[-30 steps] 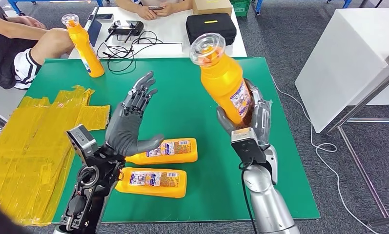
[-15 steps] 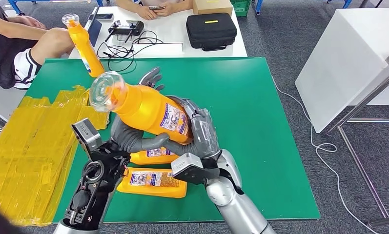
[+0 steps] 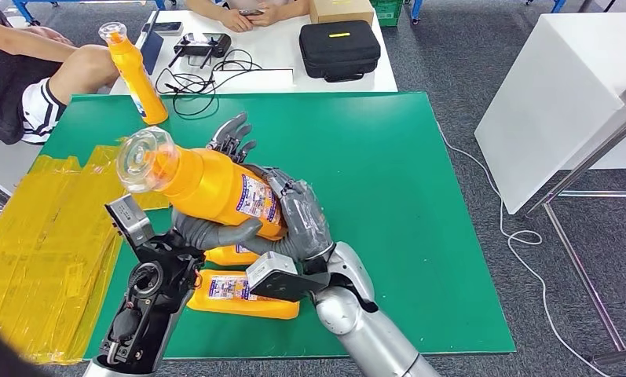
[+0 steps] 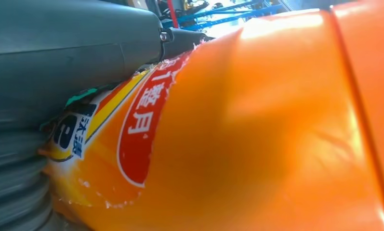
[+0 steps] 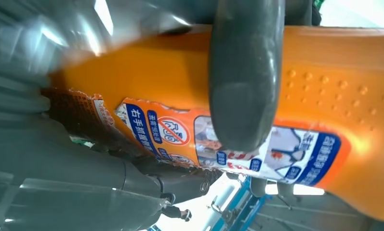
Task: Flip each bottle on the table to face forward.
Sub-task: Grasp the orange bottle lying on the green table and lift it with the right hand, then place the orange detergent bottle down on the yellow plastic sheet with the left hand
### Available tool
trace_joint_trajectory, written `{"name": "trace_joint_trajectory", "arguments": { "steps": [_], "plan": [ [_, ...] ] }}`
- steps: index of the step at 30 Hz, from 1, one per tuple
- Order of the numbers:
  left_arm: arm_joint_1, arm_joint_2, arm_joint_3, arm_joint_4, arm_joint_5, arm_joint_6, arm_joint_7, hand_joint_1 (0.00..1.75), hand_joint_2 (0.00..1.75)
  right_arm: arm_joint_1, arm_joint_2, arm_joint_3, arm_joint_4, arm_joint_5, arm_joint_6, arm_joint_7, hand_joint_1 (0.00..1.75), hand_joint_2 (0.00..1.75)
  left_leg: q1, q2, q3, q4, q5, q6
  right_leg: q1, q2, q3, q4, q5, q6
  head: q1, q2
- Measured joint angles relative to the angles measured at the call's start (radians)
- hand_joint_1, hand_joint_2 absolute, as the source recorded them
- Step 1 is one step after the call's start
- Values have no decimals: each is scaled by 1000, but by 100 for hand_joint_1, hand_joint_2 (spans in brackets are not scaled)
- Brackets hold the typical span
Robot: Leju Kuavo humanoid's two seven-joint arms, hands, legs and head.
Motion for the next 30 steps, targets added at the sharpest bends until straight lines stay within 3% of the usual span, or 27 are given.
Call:
{"name": "trace_joint_trajectory", "arguments": {
  "steps": [1, 2, 5, 6, 8, 20, 21, 22, 24, 25, 27, 30],
  "plan": [
    [3, 0, 3, 0, 3, 0, -5, 11, 175, -3, 2, 3, 8, 0, 0, 1, 175, 175, 0, 0, 0, 0, 0, 0, 0, 0, 0, 0, 0, 0, 0, 0],
    [6, 0, 5, 0, 6, 1, -12, 33, 175, -5, 3, 6, 14, -1, -1, 2, 175, 175, 0, 0, 0, 0, 0, 0, 0, 0, 0, 0, 0, 0, 0, 0],
    [14, 0, 11, -3, 19, 5, -36, 144, 175, -10, 7, 9, 28, -1, -2, 6, 175, 175, 0, 0, 0, 0, 0, 0, 0, 0, 0, 0, 0, 0, 0, 0],
    [16, 0, 13, -5, 23, 6, -43, 167, 175, -11, 8, 10, 31, -1, -3, 8, 175, 175, 0, 0, 0, 0, 0, 0, 0, 0, 0, 0, 0, 0, 0, 0],
    [19, 0, 17, -11, 29, 8, -51, 175, 175, -13, 9, 11, 35, -1, -4, 11, 175, 175, 0, 0, 0, 0, 0, 0, 0, 0, 0, 0, 0, 0, 0, 0],
    [21, 0, 23, -16, 62, 16, -62, 175, 175, -14, 9, 20, 41, -2, -21, 22, 175, 175, 0, 0, 0, 0, 0, 0, 0, 0, 0, 0, 0, 0, 0, 0],
    [21, 0, 23, -16, 62, 17, -63, 175, 175, -14, 9, 21, 41, -2, -23, 25, 161, 175, 0, 0, 0, 0, 0, 0, 0, 0, 0, 0, 0, 0, 0, 0],
    [21, 0, 23, -16, 62, 19, -64, 175, 175, -14, 9, 21, 41, -1, -26, 27, 126, 175, 0, 0, 0, 0, 0, 0, 0, 0, 0, 0, 0, 0, 0, 0],
    [21, 0, 24, -17, 63, 24, -65, 175, 175, -13, 8, 20, 41, 0, -34, 29, 38, 175, 0, 0, 1, 0, 0, 0, 0, 0, 0, 0, 0, 0, 0, 0],
    [21, 0, 24, -19, 63, 28, -65, 175, 175, -12, 8, 20, 41, 1, -40, 29, 8, 175, 0, 0, 1, 0, 0, 0, 0, 0, 0, 0, 0, 0, 0, 0],
    [21, 0, 24, -23, 64, 34, -65, 175, 175, -8, 5, 19, 39, 2, -52, 29, 0, 175, 0, 0, 1, 0, 0, 0, 0, 0, 0, 0, 0, 0, 0, 0],
    [19, 0, 33, -38, 68, 48, -67, 175, 175, 11, -6, 8, 17, 3, -68, 30, 0, 44, 0, 0, 0, 0, 0, 0, 0, 0, 0, 0, 0, 0, 0, 0]
  ]
}}
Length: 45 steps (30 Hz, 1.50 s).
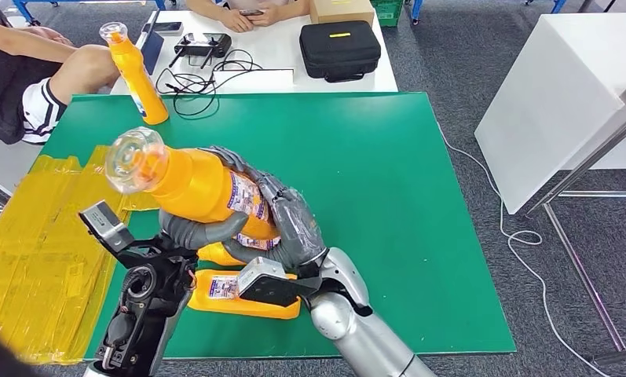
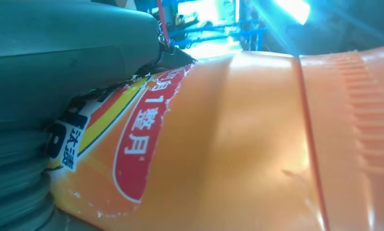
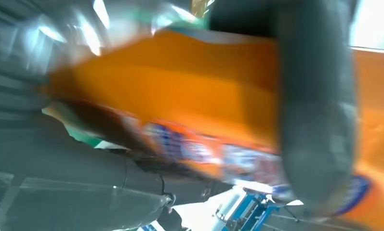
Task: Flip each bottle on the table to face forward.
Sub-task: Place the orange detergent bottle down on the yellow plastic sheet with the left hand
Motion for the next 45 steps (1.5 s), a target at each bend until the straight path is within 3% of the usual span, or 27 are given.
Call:
{"name": "trace_joint_trajectory", "arguments": {
  "steps": [1, 6, 10, 14, 18, 21, 23, 27, 32, 36, 45],
  "plan": [
    [-1, 0, 6, -6, 2, 6, -1, 175, 175, 9, -6, -7, -13, 0, -6, 1, 0, 0, 0, 0, 0, 0, 0, 0, 0, 0, 0, 0, 0, 0, 0, 0],
    [-2, 4, 39, -34, 8, 39, -6, 175, 175, 55, -45, -62, -131, -1, -49, 6, 0, 0, 0, 0, -1, 0, 0, 0, 0, 0, 0, 0, 0, 0, 0, 0],
    [0, 10, 65, -52, -27, 95, -14, 175, 175, 94, -78, -110, -246, -8, -59, 6, 0, 175, 0, 0, -1, 0, 0, 0, 0, 0, 0, 0, 0, 0, 0, 0],
    [2, 18, 91, -63, -161, 243, -39, 175, 175, 134, -103, -163, -354, -28, -86, -5, 0, 175, 0, 0, 0, 0, 0, 0, 0, 0, 0, 0, 0, 0, 0, 0],
    [-4, 32, 104, -60, -508, 540, -12, 175, 175, 181, -123, -213, -458, 28, -141, 15, 0, 175, 0, 0, 0, 0, 0, 0, 0, 0, 0, 0, 0, 0, 0, 0],
    [-30, 49, 106, -23, -869, 735, 109, 175, 175, 213, -137, -243, -527, 96, -145, 59, 0, 175, 0, -1, 0, 0, 0, 0, 0, 0, 0, 0, 0, 0, 0, 0],
    [-57, 61, 106, 25, -1094, 795, 226, 175, 175, 229, -144, -258, -564, 135, -135, 83, 0, 175, 0, 0, 0, 0, 0, 0, 0, 0, 0, 0, 0, 0, 0, 0],
    [-126, 88, 111, 154, -1347, 784, 393, 175, 175, 246, -152, -281, -612, 177, -109, 109, 0, 175, 0, 0, 1, 0, 0, 0, 0, 0, 1, 0, 0, 0, 0, 0],
    [-223, 130, 121, 360, -1542, 644, 529, 173, 175, 247, -155, -295, -631, 190, -84, 117, 0, 175, 0, 0, 1, 0, 1, -1, 0, 0, 1, 0, 0, 0, 0, 0],
    [-282, 161, 135, 504, -1600, 567, 590, 175, 175, 238, -155, -299, -631, 193, -67, 119, 0, 175, 1, 0, 0, 0, 1, -1, 0, 0, 1, 0, 0, 0, 0, 0],
    [-332, 211, 182, 665, -1615, 531, 641, 175, 175, 237, -154, -300, -631, 195, -55, 120, 0, 175, 0, 0, -1, 0, 1, -1, 0, 0, 0, 0, 0, 0, 0, 0]
  ]
}}
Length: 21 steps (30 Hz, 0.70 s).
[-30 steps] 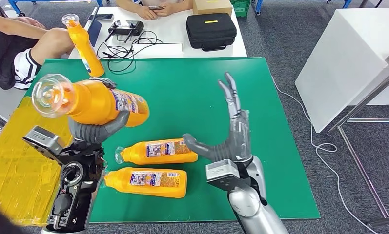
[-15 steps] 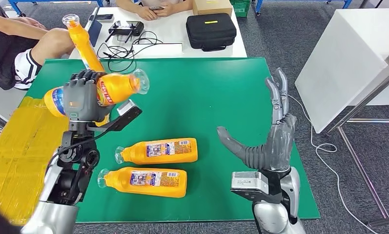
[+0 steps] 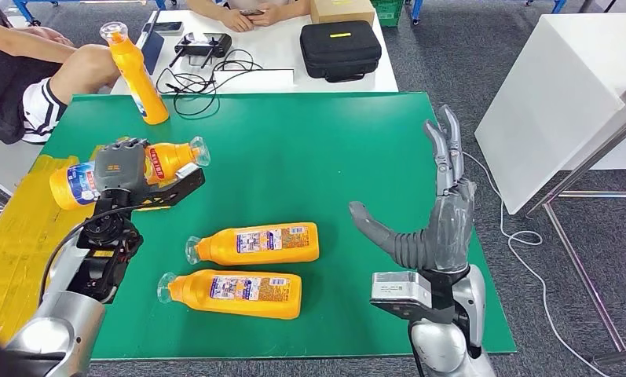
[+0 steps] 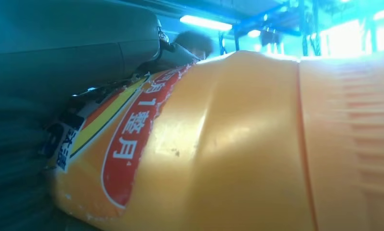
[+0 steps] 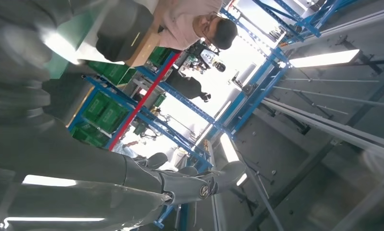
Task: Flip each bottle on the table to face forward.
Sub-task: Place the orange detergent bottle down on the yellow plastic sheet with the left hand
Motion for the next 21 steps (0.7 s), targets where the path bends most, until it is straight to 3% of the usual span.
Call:
{"name": "trace_joint_trajectory", "arguments": {
  "steps": [12, 13, 16, 17, 19, 21],
  "plan": [
    [-3, 71, 171, 143, 86, -122, 11, 170, 175, 1, 0, 1, 21, 83, 116, 46, 0, 175, 1, 0, 0, 0, 0, 0, 0, 2, 0, 0, 0, 0, 0, 0],
    [-1, 72, 178, 151, 84, -129, 16, 154, 175, 0, 0, 2, 24, 97, 128, 51, 0, 175, 1, 0, 0, 0, 0, 0, 0, 2, 0, 0, 0, 0, 0, 0],
    [5, 73, 198, 170, 81, -140, 30, 71, 175, -2, 0, 11, 37, 125, 156, 58, 0, 175, 0, 1, 0, 0, 0, 0, 0, 2, 0, 0, 0, 0, 0, 0],
    [9, 73, 206, 175, 83, -139, 27, 57, 175, -3, 0, 15, 42, 131, 162, 59, 0, 175, 0, 1, 0, 0, 0, 0, 0, 2, 0, 0, 0, 0, 0, 0],
    [19, 74, 222, 182, 93, -134, 12, 48, 175, -6, 0, 22, 53, 139, 170, 61, 0, 175, 0, 0, 0, 0, 0, 0, 0, 2, 0, 0, 0, 0, 0, 0],
    [31, 74, 237, 187, 104, -128, -10, 22, 175, -10, -1, 27, 66, 143, 175, 62, 0, 175, 0, 0, 0, 0, 0, 0, 0, 2, 0, 0, 0, 0, 0, 0]
  ]
}}
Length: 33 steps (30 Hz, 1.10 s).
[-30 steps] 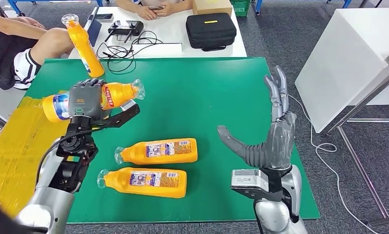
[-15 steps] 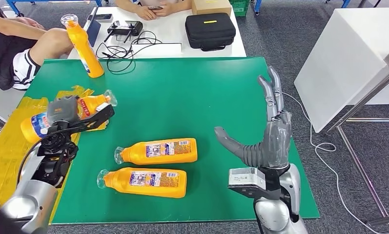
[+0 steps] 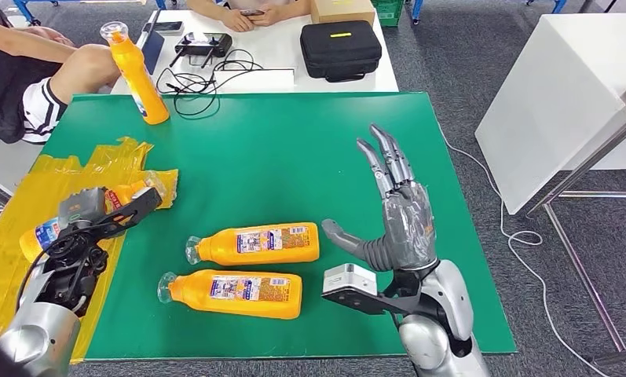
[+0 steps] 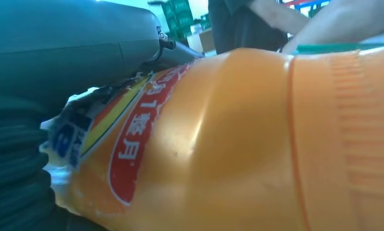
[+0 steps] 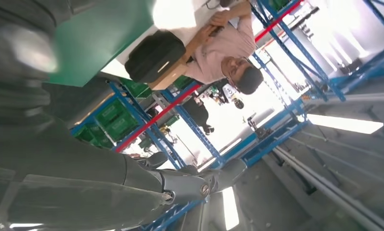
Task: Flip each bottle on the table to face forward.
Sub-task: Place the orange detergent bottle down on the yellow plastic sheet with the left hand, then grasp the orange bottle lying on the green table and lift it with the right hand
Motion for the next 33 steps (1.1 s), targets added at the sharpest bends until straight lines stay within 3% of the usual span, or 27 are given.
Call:
{"name": "trace_joint_trajectory", "arguments": {
  "steps": [2, 6, 13, 21, 23, 26, 29, 33],
  "plan": [
    [11, -1, 14, 3, 12, 7, -23, 1, 175, -6, -1, 5, 14, 1, 4, 2, 0, 175, 0, 0, 0, 0, 0, 0, 0, 0, 0, 0, 0, 0, 0, 0],
    [26, -10, 44, 6, 39, 29, -57, 0, 175, -19, -2, 17, 41, 3, 8, 11, 0, 0, 0, 0, 0, 0, 0, 0, 0, 0, 0, 0, 0, 0, 0, 0],
    [36, -34, 120, 6, 148, 79, -178, 0, 175, -39, -8, 38, 86, 5, 21, 30, 0, 0, 0, 0, 0, 0, 0, 0, 0, 0, 0, 0, 0, 0, 0, 0],
    [36, -61, 210, 4, 270, 42, -307, 0, 175, -49, -18, 49, 121, 5, 23, 35, 0, 0, 0, 0, 0, 0, 0, 0, 0, 0, 0, 0, 0, 0, 0, 0],
    [36, -69, 254, -4, 410, -60, -450, 0, 175, -52, -19, 50, 130, 5, 26, 38, 0, 0, 0, 0, 0, 0, 0, 0, 0, 0, 0, 0, 0, 0, 0, 0],
    [48, -89, 347, -54, 711, -315, -697, 0, 175, -63, -21, 58, 158, 8, 36, 40, 0, 0, 0, 1, 0, 0, 0, 0, 0, 1, 0, 0, 0, 0, 0, 0],
    [89, -121, 382, -186, 1027, -550, -782, 0, 175, -88, -20, 80, 211, 55, 39, 59, 0, 0, 0, 2, 1, 0, 0, 0, 0, 1, 0, 0, 0, 0, 0, 0],
    [152, -173, 347, -390, 1329, -682, -791, 0, 175, -162, -2, 128, 346, 164, 38, 106, 0, 175, 0, 1, 1, 0, 0, 0, 0, 1, 0, 0, 0, 0, 0, 0]
  ]
}}
